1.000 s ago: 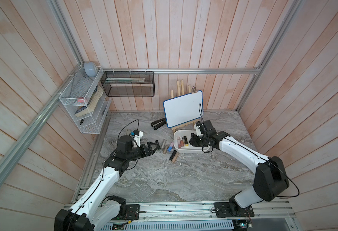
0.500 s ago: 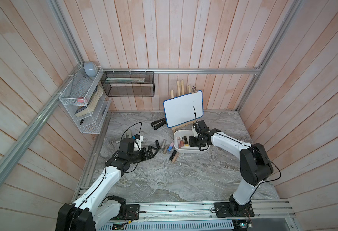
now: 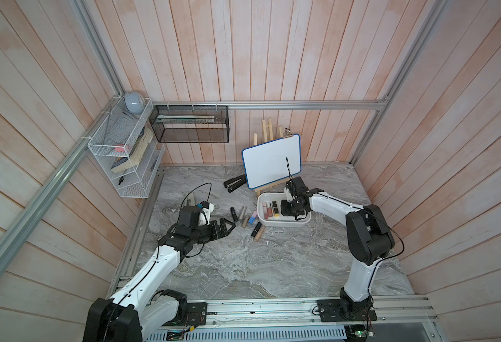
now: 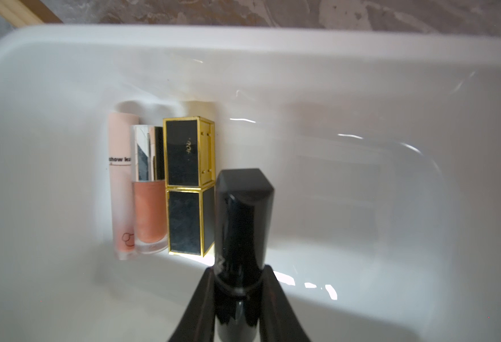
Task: Put the lipstick into the storage box
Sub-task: Place the lipstick in the storage box.
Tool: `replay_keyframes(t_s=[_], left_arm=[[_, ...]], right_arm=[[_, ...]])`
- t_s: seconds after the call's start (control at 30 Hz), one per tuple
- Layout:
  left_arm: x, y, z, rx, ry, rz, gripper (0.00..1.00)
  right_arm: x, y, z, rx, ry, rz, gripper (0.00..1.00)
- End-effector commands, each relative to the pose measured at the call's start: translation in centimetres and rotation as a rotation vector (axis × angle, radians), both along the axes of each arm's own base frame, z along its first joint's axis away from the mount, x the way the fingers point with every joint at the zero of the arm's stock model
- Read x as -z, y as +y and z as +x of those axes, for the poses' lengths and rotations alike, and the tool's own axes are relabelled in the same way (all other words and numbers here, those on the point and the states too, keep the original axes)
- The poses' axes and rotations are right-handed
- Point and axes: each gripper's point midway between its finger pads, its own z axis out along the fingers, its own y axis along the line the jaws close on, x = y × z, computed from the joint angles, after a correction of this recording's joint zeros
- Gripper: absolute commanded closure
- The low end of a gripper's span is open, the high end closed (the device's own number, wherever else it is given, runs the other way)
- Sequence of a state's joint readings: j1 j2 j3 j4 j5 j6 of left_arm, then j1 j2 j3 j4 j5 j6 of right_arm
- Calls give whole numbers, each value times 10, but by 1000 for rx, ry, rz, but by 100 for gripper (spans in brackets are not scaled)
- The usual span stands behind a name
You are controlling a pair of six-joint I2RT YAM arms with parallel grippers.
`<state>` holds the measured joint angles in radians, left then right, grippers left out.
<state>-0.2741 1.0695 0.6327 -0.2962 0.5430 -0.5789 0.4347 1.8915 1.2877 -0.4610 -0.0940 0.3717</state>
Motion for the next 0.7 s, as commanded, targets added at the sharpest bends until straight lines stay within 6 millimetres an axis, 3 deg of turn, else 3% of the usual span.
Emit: replay_keyframes(t_s=[0.0,0.67], left_arm=[[4,-1,-5,21,-4,6,0],[12,-2,-8,17,20,8,0]], right_arm=[[2,-1,12,-4,-22,-6,74],[20,3,30,-7,-14,12,66]])
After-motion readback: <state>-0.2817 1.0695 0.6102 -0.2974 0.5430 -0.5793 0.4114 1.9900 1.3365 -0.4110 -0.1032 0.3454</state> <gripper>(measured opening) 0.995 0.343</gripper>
